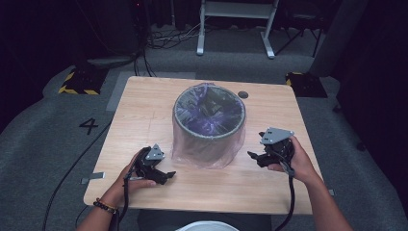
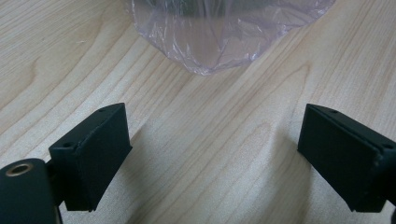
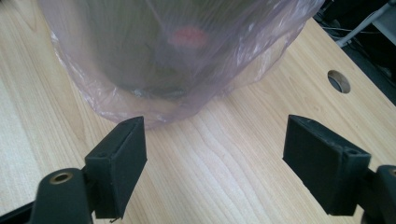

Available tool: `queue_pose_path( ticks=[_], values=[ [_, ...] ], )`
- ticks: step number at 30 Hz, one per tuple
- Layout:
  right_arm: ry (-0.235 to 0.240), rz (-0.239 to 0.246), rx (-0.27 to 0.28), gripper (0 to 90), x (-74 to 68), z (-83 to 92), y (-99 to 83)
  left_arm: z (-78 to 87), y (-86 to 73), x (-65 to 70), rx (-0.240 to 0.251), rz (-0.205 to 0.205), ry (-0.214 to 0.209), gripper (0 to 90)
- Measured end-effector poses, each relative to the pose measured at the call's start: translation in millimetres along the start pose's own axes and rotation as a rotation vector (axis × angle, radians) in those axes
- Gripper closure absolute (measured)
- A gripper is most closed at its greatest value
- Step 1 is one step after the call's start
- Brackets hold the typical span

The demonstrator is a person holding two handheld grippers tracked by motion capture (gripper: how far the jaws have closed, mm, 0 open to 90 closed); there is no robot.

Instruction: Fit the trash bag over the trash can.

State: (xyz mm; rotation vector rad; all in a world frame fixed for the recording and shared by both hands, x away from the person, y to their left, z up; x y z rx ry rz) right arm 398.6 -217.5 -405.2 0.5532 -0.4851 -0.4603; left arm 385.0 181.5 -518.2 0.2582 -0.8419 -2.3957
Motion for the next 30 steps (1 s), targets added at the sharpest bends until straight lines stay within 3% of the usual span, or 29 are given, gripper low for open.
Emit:
queue_pose_path(
  ticks=[11, 30],
  values=[
    [0.015, 0.002, -0.040, 21.5, -8.2, -14.4, -12.6, 0.0, 0.0, 0.0, 0.000, 0.000, 0.000, 8.9],
    [0.048, -0.037, -0.072, 21.7, -15.0, -28.3, -35.9, 0.0, 0.0, 0.0, 0.000, 0.000, 0.000, 8.9]
  ],
)
Point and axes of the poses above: each handheld gripper's, and its own axes: z roughly backward along the jaws, y roughly out of its top, x roughly to its right, the point moved 2 cm from there along -z, roughly forward along the jaws, and after that the axes turned 6 degrees about -x, right-handed, at the moved point
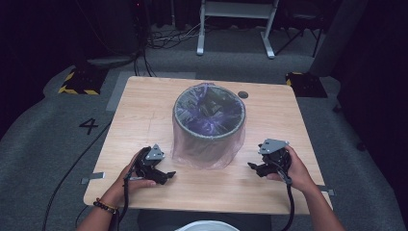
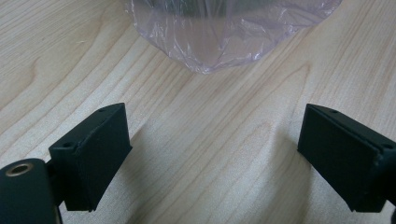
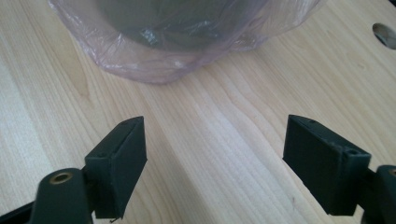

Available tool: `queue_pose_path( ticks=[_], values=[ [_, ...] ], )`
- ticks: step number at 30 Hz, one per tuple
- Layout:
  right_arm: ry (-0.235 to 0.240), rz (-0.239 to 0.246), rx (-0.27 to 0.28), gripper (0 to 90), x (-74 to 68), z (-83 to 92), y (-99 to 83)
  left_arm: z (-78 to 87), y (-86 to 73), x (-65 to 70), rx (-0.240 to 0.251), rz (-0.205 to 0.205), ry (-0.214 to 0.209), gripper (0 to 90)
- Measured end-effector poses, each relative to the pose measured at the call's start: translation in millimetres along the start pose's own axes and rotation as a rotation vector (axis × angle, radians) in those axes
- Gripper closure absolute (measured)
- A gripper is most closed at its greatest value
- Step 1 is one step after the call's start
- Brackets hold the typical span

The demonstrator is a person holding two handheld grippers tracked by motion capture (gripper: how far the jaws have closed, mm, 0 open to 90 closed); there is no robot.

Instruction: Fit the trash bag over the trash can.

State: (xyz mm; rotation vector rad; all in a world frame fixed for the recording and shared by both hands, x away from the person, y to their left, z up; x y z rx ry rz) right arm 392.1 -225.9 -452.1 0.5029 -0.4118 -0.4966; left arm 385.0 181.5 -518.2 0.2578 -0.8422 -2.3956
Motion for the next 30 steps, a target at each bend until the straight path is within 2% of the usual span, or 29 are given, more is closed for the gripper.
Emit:
queue_pose_path(
  ticks=[16, 30],
  values=[
    [0.016, -0.025, -0.007, 21.8, -2.6, -7.2, -17.6, 0.0, 0.0, 0.0, 0.000, 0.000, 0.000, 8.9],
    [0.003, -0.057, -0.020, 21.7, -2.6, -7.1, -36.9, 0.0, 0.0, 0.0, 0.000, 0.000, 0.000, 8.9]
  ],
)
Point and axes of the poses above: each handheld gripper's, and its own axes: z roughly backward along the jaws, y roughly out of its top, x roughly to its right, the point moved 2 cm from there along -z, roughly forward along the jaws, and after that the axes turned 6 degrees about -x, right-handed, at the moved point
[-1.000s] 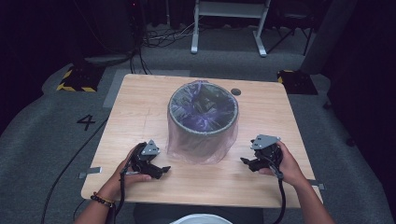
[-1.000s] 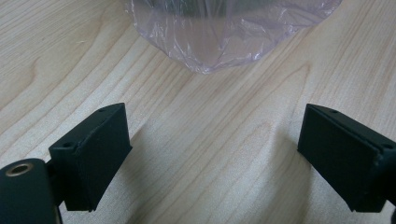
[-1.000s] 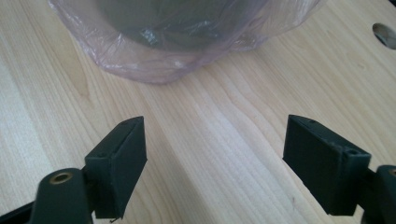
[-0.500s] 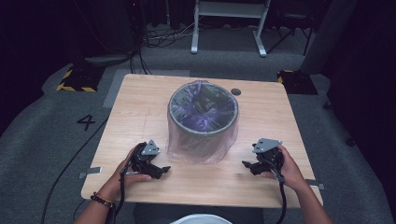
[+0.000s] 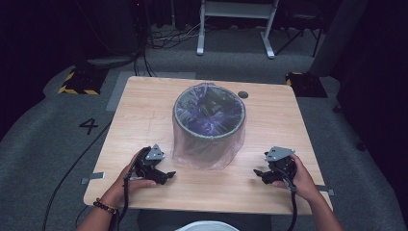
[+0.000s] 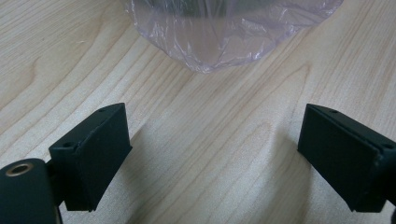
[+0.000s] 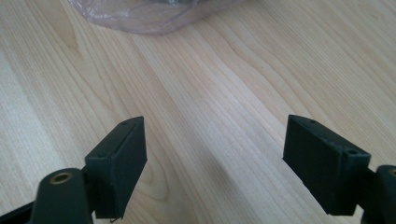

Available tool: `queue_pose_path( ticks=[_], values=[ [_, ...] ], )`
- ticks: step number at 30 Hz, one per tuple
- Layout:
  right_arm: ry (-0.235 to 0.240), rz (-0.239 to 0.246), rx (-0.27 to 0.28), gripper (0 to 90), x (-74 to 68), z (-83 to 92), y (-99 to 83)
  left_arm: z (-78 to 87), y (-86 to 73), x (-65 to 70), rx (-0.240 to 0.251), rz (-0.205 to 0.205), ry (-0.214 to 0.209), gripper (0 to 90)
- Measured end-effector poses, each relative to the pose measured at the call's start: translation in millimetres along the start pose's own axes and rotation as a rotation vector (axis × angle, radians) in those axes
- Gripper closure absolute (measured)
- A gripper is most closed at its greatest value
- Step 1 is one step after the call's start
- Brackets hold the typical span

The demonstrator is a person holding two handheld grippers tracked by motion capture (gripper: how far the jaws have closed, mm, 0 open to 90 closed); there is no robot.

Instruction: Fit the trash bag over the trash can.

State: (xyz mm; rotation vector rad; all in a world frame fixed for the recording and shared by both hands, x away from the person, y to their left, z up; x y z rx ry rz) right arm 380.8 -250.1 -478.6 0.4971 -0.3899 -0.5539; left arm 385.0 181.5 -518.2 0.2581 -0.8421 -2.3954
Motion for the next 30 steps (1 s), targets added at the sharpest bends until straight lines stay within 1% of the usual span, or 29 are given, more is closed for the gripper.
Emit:
queue_pose_path(
  ticks=[4, 6, 7, 8, 17, 22, 24, 27, 30],
  values=[
    [-0.002, -0.007, -0.002, 21.7, 0.6, 0.3, -3.7, 0.0, 0.0, 0.0, 0.000, 0.000, 0.000, 8.9],
    [-0.006, -0.023, -0.001, 21.7, 1.5, 0.6, -8.6, 0.0, 0.0, 0.0, 0.000, 0.000, 0.000, 8.9],
    [-0.006, -0.023, -0.001, 21.7, 1.5, 0.6, -8.6, 0.0, 0.0, 0.0, 0.000, 0.000, 0.000, 8.9],
    [-0.004, -0.038, 0.004, 21.7, 1.4, 0.5, -11.8, 0.0, 0.0, 0.0, 0.000, 0.000, 0.000, 9.0],
    [-0.004, -0.062, 0.002, 21.0, 2.7, -0.5, -24.6, 0.0, 0.0, 0.0, 0.000, 0.000, 0.000, 8.9],
    [-0.005, -0.092, 0.009, 21.0, 4.8, -0.2, -32.1, 0.0, 0.0, 0.0, 0.000, 0.000, 0.000, 8.9],
    [-0.008, -0.096, 0.019, 21.0, 6.4, 0.1, -35.2, 0.0, 0.0, 0.0, 0.000, 0.000, 0.000, 8.9],
    [-0.013, -0.122, 0.025, 20.8, 8.3, 1.5, -40.1, 0.0, 0.0, 0.0, 0.000, 0.000, 0.000, 8.9],
    [-0.015, -0.137, 0.032, 20.9, 10.7, 3.0, -45.4, 0.0, 0.0, 0.0, 0.000, 0.000, 0.000, 8.9]
  ],
)
Point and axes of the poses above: each handheld gripper's, and its own axes: z roughly backward along the jaws, y roughly out of its top, x roughly to its right, the point moved 2 cm from there along -z, roughly forward along the jaws, and after that the axes turned 6 degrees about -x, right-handed, at the moved point
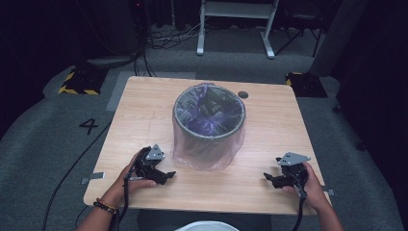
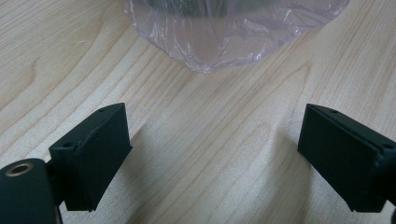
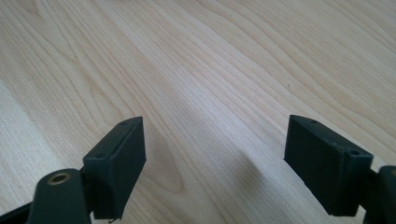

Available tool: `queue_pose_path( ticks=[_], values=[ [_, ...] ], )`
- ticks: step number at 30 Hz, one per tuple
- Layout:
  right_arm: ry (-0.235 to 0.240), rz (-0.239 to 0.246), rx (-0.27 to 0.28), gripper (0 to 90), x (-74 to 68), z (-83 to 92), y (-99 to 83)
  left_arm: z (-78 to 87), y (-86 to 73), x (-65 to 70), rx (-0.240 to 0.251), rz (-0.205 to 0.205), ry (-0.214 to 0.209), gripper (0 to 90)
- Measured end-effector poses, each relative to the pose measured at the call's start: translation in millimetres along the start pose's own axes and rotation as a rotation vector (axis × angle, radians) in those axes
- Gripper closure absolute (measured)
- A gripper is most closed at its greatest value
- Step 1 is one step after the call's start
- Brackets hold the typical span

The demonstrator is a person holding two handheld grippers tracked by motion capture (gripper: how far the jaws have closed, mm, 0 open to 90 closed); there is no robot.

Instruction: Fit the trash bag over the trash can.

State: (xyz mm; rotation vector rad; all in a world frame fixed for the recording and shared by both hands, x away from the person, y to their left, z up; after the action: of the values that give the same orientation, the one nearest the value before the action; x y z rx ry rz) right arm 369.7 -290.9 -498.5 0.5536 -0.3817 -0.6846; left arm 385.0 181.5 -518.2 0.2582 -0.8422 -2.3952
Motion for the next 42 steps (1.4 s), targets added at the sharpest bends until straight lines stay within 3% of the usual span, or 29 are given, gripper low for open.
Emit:
queue_pose_path(
  ticks=[19, 31, 37, 42],
  values=[
    [-0.017, -0.098, 0.043, 20.5, 19.6, 5.2, -26.3, 0.0, 0.0, 0.0, 0.000, 0.000, 0.000, 8.9],
    [-0.037, -0.188, 0.062, 19.8, 35.2, 7.4, -43.9, 0.0, 0.0, 0.0, 0.000, 0.000, 0.000, 8.9],
    [-0.034, -0.264, 0.068, 16.5, 45.3, 8.4, -52.8, 0.0, 0.0, 0.0, 0.000, 0.000, 0.000, 8.9],
    [-0.071, -0.325, 0.060, 15.8, 54.9, 10.0, -57.8, 0.0, 0.0, 0.0, 0.000, 0.000, -0.001, 8.9]
  ],
)
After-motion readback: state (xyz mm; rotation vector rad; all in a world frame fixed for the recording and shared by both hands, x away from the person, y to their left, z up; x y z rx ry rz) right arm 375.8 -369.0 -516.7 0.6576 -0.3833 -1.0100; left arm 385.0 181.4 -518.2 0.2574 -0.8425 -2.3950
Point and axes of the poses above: each handheld gripper's, and its own axes: z roughly backward along the jaws, y roughly out of its top, x roughly to its right, the point moved 2 cm from there along -z, roughly forward along the jaws, and after that the axes turned 6 degrees about -x, right-handed, at the moved point
